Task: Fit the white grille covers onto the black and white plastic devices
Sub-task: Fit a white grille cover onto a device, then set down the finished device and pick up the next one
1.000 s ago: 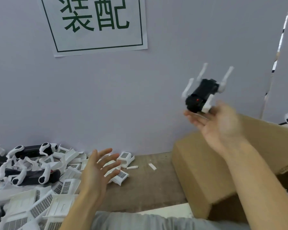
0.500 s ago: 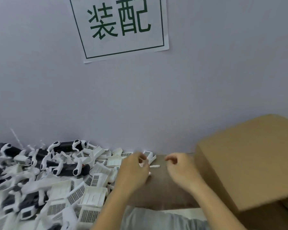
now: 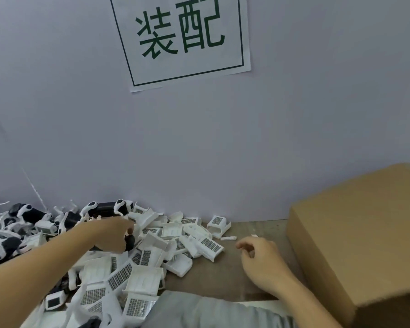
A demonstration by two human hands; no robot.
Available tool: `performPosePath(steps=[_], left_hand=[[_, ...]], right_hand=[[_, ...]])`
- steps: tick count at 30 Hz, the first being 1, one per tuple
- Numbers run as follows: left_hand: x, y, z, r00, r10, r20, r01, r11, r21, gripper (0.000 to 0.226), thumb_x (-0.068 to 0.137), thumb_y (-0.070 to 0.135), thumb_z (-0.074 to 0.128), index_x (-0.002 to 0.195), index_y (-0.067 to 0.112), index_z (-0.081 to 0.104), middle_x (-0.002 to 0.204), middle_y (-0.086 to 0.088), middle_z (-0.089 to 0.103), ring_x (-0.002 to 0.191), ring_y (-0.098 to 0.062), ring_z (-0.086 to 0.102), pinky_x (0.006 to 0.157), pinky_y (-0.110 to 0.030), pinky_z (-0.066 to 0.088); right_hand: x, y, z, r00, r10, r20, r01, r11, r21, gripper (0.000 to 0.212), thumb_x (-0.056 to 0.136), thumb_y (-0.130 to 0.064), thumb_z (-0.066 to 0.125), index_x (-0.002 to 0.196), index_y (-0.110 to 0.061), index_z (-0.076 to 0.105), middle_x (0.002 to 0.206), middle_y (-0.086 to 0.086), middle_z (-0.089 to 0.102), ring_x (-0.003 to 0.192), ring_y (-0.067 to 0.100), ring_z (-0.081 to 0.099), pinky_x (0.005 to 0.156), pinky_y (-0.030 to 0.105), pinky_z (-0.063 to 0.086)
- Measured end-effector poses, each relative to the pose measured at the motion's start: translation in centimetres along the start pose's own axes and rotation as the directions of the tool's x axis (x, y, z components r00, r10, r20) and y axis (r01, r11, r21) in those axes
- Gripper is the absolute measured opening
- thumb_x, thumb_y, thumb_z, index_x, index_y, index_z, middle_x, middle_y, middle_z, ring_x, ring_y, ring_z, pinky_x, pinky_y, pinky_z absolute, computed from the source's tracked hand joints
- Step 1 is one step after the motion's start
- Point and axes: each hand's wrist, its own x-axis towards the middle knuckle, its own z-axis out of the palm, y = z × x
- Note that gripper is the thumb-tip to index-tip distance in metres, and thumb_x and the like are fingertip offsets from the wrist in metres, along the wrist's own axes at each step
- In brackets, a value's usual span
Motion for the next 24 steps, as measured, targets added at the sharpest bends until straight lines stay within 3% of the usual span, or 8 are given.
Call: performPosePath(steps=[6, 10, 13, 15, 17, 19, 21, 24], left_hand=[[-0.3, -1.0, 0.2, 0.979, 0.041, -0.199, -0.057, 0.996, -0.071, 0.027, 0.091, 0.034, 0.056, 0.11, 0.016, 0.062, 0.106, -0.003, 0.068, 0.088, -0.017, 0.064, 0.08, -0.029, 0.051], [-2.5, 0.0, -2.8, 0.881, -0.066, -0.468, -0.11, 0.934, -0.34, 0.017, 0.089, 0.025, 0.069, 0.097, 0.011, 0.067, 0.079, -0.002, 0.066, 0.069, -0.019, 0.064, 0.059, -0.028, 0.047], [-5.3, 3.4, -4.8, 0.702, -0.189, -0.687, -0.34, 0.758, -0.556, 0.005, 0.085, 0.015, 0.072, 0.089, 0.014, 0.07, 0.068, 0.002, 0.067, 0.061, -0.016, 0.064, 0.052, -0.025, 0.046], [-7.5, 7.2, -5.1, 0.625, -0.233, -0.745, -0.55, 0.547, -0.631, 0.021, 0.084, 0.013, 0.075, 0.097, 0.029, 0.069, 0.07, 0.011, 0.07, 0.063, -0.006, 0.069, 0.054, -0.015, 0.048], [-8.9, 11.9, -4.3, 0.613, -0.281, -0.738, -0.692, 0.26, -0.674, 0.03, 0.086, 0.011, 0.074, 0.105, 0.032, 0.069, 0.075, 0.012, 0.073, 0.07, 0.002, 0.07, 0.059, -0.006, 0.048], [-9.0, 16.8, -2.9, 0.629, -0.3, -0.717, -0.734, 0.073, -0.675, 0.031, 0.086, 0.007, 0.071, 0.108, 0.028, 0.072, 0.085, 0.009, 0.076, 0.076, 0.002, 0.07, 0.064, -0.004, 0.047], [-8.7, 21.0, -1.1, 0.659, -0.224, -0.718, -0.735, 0.013, -0.678, 0.04, 0.085, 0.0, 0.07, 0.114, 0.028, 0.072, 0.099, 0.008, 0.074, 0.087, 0.0, 0.069, 0.071, -0.007, 0.048], [-7.9, 23.3, 0.7, 0.65, -0.074, -0.756, -0.756, 0.044, -0.654, 0.062, 0.081, -0.011, 0.069, 0.115, 0.042, 0.068, 0.102, 0.026, 0.072, 0.096, 0.009, 0.065, 0.076, -0.004, 0.046]], right_hand=[[-0.1, 0.1, 0.0, 0.999, 0.02, 0.025, -0.02, 1.0, 0.012, 0.027, 0.095, -0.016, 0.049, 0.109, -0.027, 0.069, 0.095, -0.016, 0.057, 0.079, -0.001, 0.056, 0.063, 0.004, 0.041], [-0.1, 0.0, 0.2, 0.999, 0.041, 0.005, -0.042, 0.996, 0.079, 0.026, 0.094, -0.015, 0.05, 0.102, -0.028, 0.071, 0.09, -0.012, 0.064, 0.072, 0.002, 0.059, 0.061, 0.004, 0.043], [-0.1, -1.1, 0.0, 0.995, 0.092, 0.046, -0.102, 0.935, 0.339, 0.026, 0.097, -0.012, 0.049, 0.092, -0.021, 0.072, 0.08, -0.003, 0.072, 0.064, 0.009, 0.063, 0.057, 0.014, 0.047], [-0.4, -2.2, -0.4, 0.981, 0.135, 0.141, -0.191, 0.811, 0.553, 0.032, 0.103, -0.02, 0.044, 0.094, -0.013, 0.073, 0.079, 0.005, 0.075, 0.063, 0.013, 0.066, 0.055, 0.021, 0.045], [-0.7, -2.8, -1.1, 0.954, 0.144, 0.264, -0.295, 0.623, 0.725, 0.056, 0.107, -0.039, 0.031, 0.1, -0.002, 0.074, 0.084, 0.016, 0.075, 0.069, 0.022, 0.069, 0.058, 0.027, 0.046], [-0.9, -2.7, -1.7, 0.934, 0.096, 0.343, -0.346, 0.474, 0.809, 0.078, 0.105, -0.055, 0.02, 0.106, 0.002, 0.073, 0.094, 0.022, 0.074, 0.079, 0.03, 0.07, 0.067, 0.033, 0.048], [-1.0, -2.3, -2.0, 0.927, 0.075, 0.366, -0.365, 0.391, 0.845, 0.085, 0.1, -0.066, 0.018, 0.109, -0.004, 0.076, 0.103, 0.019, 0.073, 0.088, 0.031, 0.068, 0.071, 0.036, 0.048], [-0.9, -2.0, -2.1, 0.93, 0.095, 0.355, -0.366, 0.319, 0.874, 0.073, 0.095, -0.07, 0.028, 0.111, -0.019, 0.077, 0.111, 0.01, 0.074, 0.098, 0.029, 0.069, 0.071, 0.034, 0.05]])
